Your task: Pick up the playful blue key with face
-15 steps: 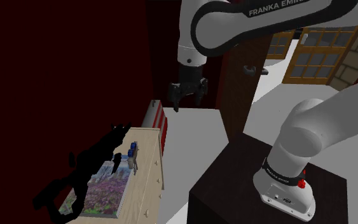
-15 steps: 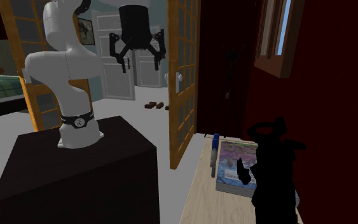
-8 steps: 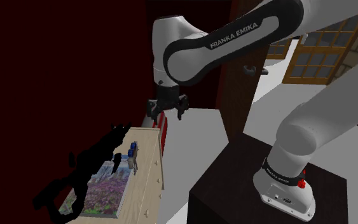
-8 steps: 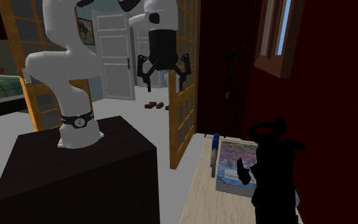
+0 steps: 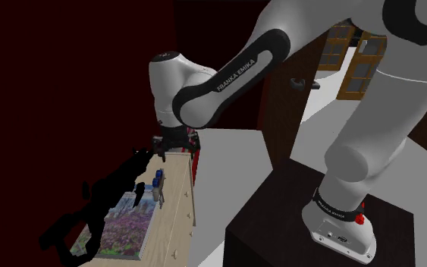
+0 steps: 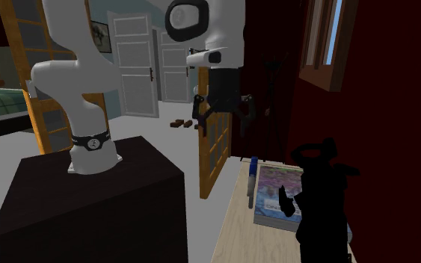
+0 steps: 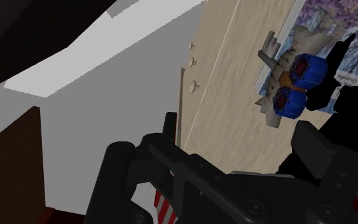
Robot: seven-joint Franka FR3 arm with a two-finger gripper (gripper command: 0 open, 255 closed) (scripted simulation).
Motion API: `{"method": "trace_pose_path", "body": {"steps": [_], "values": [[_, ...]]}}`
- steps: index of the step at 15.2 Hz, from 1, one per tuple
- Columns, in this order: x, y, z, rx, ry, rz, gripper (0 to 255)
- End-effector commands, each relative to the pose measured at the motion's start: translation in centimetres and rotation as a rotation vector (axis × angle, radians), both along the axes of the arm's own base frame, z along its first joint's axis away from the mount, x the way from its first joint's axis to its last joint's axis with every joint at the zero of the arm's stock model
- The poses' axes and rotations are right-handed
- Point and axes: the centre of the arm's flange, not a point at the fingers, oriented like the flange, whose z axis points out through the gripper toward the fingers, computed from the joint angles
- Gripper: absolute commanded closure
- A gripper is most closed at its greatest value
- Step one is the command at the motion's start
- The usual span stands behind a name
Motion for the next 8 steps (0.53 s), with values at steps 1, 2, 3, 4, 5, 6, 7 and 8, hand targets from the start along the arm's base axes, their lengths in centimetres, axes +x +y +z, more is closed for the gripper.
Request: {"method": "trace_pose_path", "body": {"steps": [1, 2, 3, 4, 5, 6, 7, 8], "values": [[1.7, 1.4, -1.7, -0.011, -0.01, -0.055, 0], [2.6, 1.9, -2.5, -0.016, -0.013, -0.08, 0], [3.6, 2.4, -3.4, -0.021, -0.016, -0.105, 0], [4.5, 2.8, -4.3, -0.026, -0.018, -0.13, 0], [5.4, 3.3, -5.1, -0.031, -0.021, -0.155, 0], [6.4, 3.7, -6.0, -0.036, -0.024, -0.18, 0], [7.4, 4.0, -6.9, -0.041, -0.026, -0.205, 0], [7.4, 4.0, -6.9, -0.042, -0.027, -0.206, 0]]}}
